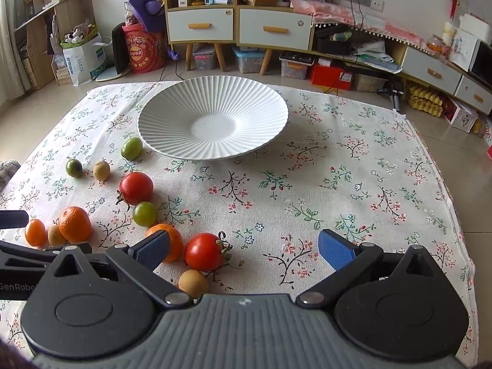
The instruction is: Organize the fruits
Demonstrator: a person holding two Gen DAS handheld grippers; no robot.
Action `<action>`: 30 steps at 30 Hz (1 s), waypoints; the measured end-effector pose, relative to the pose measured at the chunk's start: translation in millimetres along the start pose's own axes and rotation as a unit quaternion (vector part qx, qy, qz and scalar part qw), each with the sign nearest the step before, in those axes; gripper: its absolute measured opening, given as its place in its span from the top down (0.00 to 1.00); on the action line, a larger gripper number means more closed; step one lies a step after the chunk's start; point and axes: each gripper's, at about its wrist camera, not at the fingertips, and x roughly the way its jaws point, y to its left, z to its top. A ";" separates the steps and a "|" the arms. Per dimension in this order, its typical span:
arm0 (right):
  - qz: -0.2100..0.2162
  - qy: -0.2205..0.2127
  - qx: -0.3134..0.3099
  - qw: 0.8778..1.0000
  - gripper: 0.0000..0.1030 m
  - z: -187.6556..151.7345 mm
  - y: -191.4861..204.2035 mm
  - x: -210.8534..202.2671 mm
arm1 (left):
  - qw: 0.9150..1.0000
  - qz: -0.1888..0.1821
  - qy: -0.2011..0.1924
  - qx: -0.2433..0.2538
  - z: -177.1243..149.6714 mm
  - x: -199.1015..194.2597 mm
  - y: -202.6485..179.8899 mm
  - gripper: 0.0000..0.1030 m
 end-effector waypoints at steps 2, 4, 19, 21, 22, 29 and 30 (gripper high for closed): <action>-0.002 -0.008 -0.008 1.000 0.00 -1.4 -0.1 -1.4 | 1.000 -0.002 -0.001 0.002 -1.1 -0.5 1.1 0.04; -0.004 -0.014 -0.016 1.000 0.00 -2.2 -1.2 -2.9 | 1.000 -0.005 -0.004 0.006 -2.2 -1.6 2.1 0.04; 0.084 -0.014 -0.022 0.996 0.01 -29.8 -14.8 -9.5 | 0.996 -0.082 -0.017 0.019 -24.9 -12.0 25.8 0.04; 0.084 -0.003 -0.038 0.996 0.01 -33.6 -12.4 -9.0 | 0.995 -0.098 -0.010 0.023 -30.4 -12.9 25.3 0.04; 0.088 0.000 -0.042 0.995 0.01 -35.7 -10.9 -9.1 | 0.994 -0.108 -0.006 0.024 -33.3 -12.9 25.0 0.04; 0.113 0.027 -0.059 0.991 0.07 -46.2 -3.6 -8.5 | 0.987 -0.157 0.018 0.022 -49.7 -8.3 21.2 0.12; 0.115 0.031 -0.060 0.991 0.08 -48.1 -2.6 -7.5 | 0.987 -0.159 0.017 0.023 -51.2 -8.1 19.9 0.13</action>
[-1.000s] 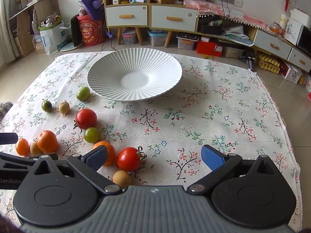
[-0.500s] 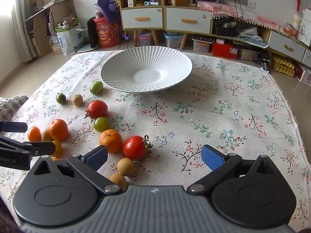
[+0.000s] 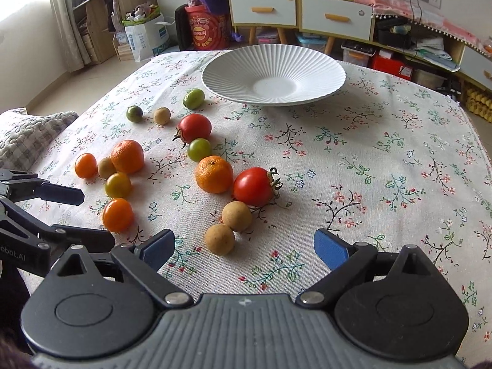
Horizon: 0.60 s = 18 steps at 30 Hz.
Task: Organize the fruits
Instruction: 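Close the left gripper on a small orange tomato while the right gripper grasps a tan round fruit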
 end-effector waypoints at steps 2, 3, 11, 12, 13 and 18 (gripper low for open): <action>0.002 0.003 0.005 1.000 0.13 -2.4 1.0 2.7 | 1.000 -0.002 0.000 0.005 -2.2 1.9 -1.7 0.19; 0.003 0.008 0.010 1.000 0.15 -3.8 0.7 5.1 | 1.000 -0.001 -0.001 0.008 -2.9 3.2 -2.4 0.20; 0.034 0.039 0.055 0.997 0.35 -9.6 -3.3 15.3 | 1.000 -0.005 -0.005 -0.001 -8.5 12.4 3.5 0.39; 0.036 0.035 0.057 0.997 0.36 -9.6 -2.9 16.5 | 1.000 -0.010 -0.004 -0.009 -8.9 14.0 6.4 0.40; 0.039 0.033 0.058 0.997 0.39 -9.8 -2.8 16.5 | 1.000 -0.014 -0.011 -0.016 -9.3 13.7 9.0 0.40; 0.053 0.026 0.060 0.996 0.47 -9.5 -0.7 18.0 | 0.999 -0.021 -0.021 -0.025 -8.4 11.1 12.8 0.45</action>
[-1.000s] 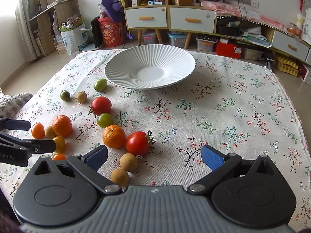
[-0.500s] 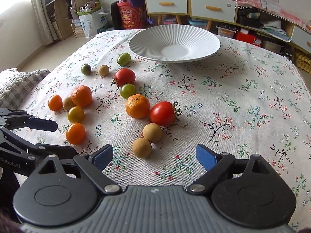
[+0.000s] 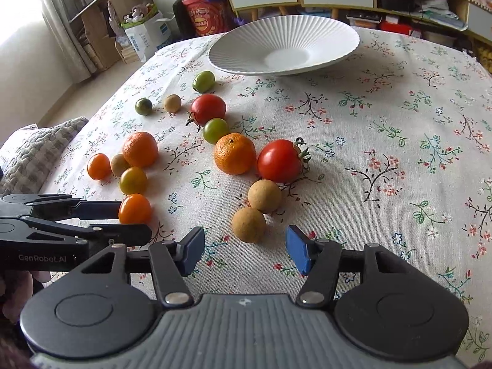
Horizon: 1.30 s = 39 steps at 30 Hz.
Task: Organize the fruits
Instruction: 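Close the left gripper on a small orange tomato while the right gripper grasps a tan round fruit, then carry the orange tomato and tan fruit in both grippers over the white bowl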
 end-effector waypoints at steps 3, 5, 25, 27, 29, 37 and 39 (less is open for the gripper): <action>-0.007 0.000 -0.006 1.000 0.52 0.6 2.7 1.9 | 1.000 0.003 -0.004 0.009 -0.7 0.5 -1.9 0.48; -0.013 0.000 -0.009 1.000 0.53 0.7 4.1 1.8 | 1.000 0.003 -0.004 0.015 -0.6 1.0 -2.8 0.55; -0.026 0.004 0.005 1.000 0.79 10.7 6.2 -0.9 | 1.000 0.004 0.001 0.018 5.3 2.3 -3.4 0.75; -0.024 -0.001 0.007 1.000 0.79 13.4 6.2 -4.0 | 1.000 -0.001 -0.003 0.016 9.1 -0.2 -4.4 0.75; -0.020 -0.009 0.009 1.000 0.79 18.5 5.9 -8.5 | 1.000 -0.005 -0.010 0.017 13.7 -3.4 -7.5 0.75; -0.023 -0.060 0.031 0.997 0.79 48.7 -1.8 -25.0 | 0.999 -0.007 -0.040 0.033 37.6 -9.7 -22.2 0.75; -0.025 -0.068 0.033 0.997 0.79 55.7 -2.2 -25.7 | 0.998 -0.004 -0.046 0.036 44.7 -8.8 -25.8 0.75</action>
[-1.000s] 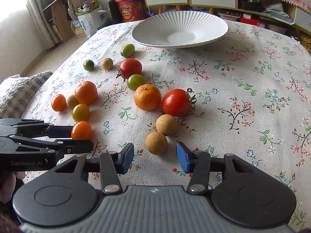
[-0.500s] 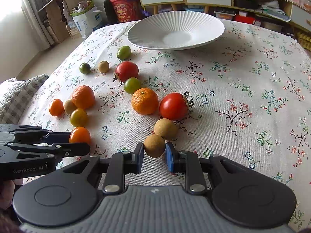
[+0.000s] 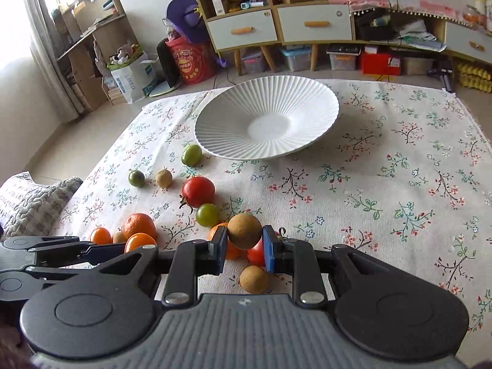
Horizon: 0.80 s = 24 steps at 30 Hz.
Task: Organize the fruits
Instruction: 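Carry the orange tomato and tan fruit in both grippers over the white bowl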
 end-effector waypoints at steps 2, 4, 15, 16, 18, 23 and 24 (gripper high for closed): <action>-0.003 -0.008 0.001 1.000 0.79 7.1 1.9 2.1 | 1.000 0.003 -0.005 0.002 7.0 2.6 -2.3 0.75; -0.005 -0.014 0.001 1.000 0.79 13.1 3.3 3.7 | 1.000 0.007 -0.008 0.003 13.8 5.9 -4.1 0.75; -0.025 -0.043 0.006 0.999 0.79 42.6 2.8 16.8 | 0.999 0.023 -0.024 -0.003 53.4 27.0 -11.8 0.75; -0.027 -0.045 0.008 0.999 0.79 45.2 2.0 17.8 | 0.999 0.026 -0.026 -0.002 56.1 29.2 -12.8 0.75; -0.031 -0.047 0.011 0.998 0.79 48.9 -1.5 19.3 | 0.999 0.031 -0.029 -0.002 60.3 34.8 -14.2 0.75; -0.030 -0.048 0.023 0.998 0.79 59.6 -10.5 27.9 | 0.999 0.029 -0.040 -0.001 72.5 48.7 -12.5 0.75; -0.028 -0.048 0.024 0.998 0.79 61.8 -12.6 29.7 | 0.999 0.030 -0.046 0.003 75.6 51.1 -11.7 0.75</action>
